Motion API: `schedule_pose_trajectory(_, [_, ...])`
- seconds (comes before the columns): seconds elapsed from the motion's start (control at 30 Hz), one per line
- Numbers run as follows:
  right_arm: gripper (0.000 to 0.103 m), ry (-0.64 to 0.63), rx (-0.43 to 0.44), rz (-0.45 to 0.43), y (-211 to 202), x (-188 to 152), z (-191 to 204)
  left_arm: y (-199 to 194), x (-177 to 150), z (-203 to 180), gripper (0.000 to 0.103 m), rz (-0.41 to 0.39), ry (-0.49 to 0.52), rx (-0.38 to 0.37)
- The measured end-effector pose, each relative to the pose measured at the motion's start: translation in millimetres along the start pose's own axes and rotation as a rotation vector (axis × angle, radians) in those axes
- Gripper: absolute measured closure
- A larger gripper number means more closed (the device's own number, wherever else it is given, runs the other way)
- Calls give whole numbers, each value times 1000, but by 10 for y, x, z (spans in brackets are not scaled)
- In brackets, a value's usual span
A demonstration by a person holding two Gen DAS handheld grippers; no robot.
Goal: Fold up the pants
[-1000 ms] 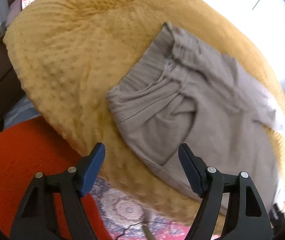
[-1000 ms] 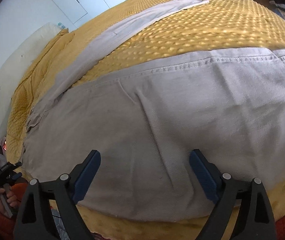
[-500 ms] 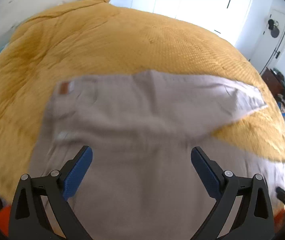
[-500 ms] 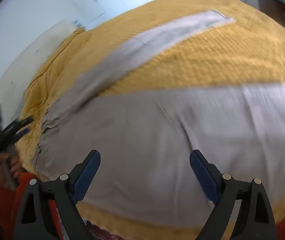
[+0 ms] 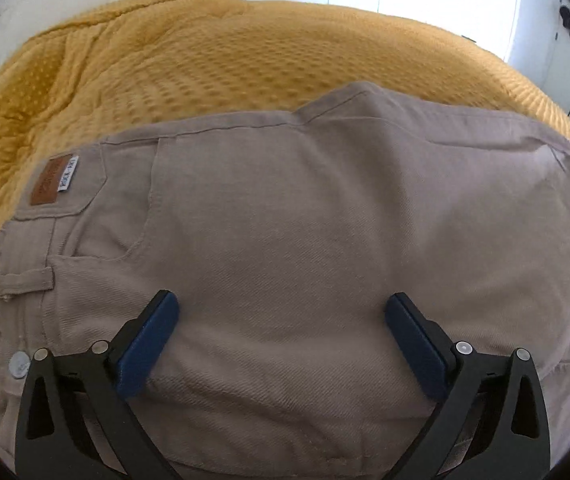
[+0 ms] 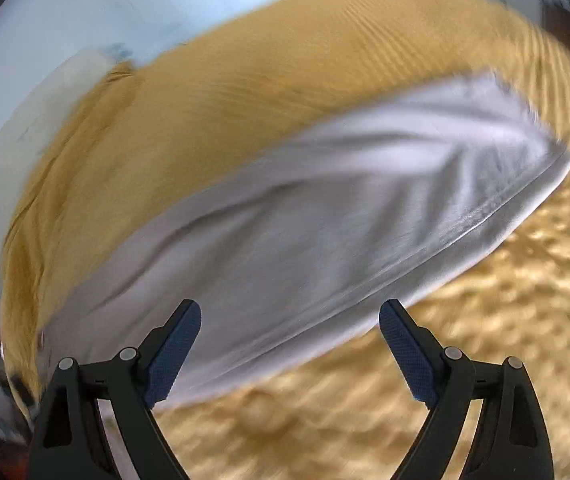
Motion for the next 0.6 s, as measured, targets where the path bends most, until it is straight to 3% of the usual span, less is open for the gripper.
schedule_pose_trajectory(0.1, [17, 154, -133, -11, 197, 240, -741, 30, -11, -5, 1, -20, 5, 13])
schedule_pose_trajectory(0.2, [18, 354, -60, -163, -5, 436, -1325, 18, -45, -52, 1, -35, 5, 15])
schedule_pose_trajectory(0.43, [21, 618, -175, -319, -220, 583, -1745, 44, -42, -61, 1, -38, 10, 21])
schedule_pose_trajectory(0.47, [32, 637, -131, -329, -196, 598, -1773, 49, -40, -58, 1, -38, 10, 22])
schedule_pose_trajectory(0.5, [76, 629, -58, -314, -142, 641, -1781, 49, -42, -60, 1, -39, 11, 24])
schedule_pose_trajectory(0.53, [100, 610, -5, -307, -122, 681, -1773, 52, -44, -64, 1, -40, 12, 25])
schedule_pose_trajectory(0.6, [99, 527, 48, -362, -303, 714, -1631, 55, -40, -66, 1, -40, 13, 28])
Point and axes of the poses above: each gripper's, at about its wrist camera, not at the fingertips, and y roughly the way its jaws point, z to its left, x to its top, the point moved 4 cm from there along y, roughly the way its jaws point, and after that the axes turned 6 degrees about z, right-handed, at the moved point
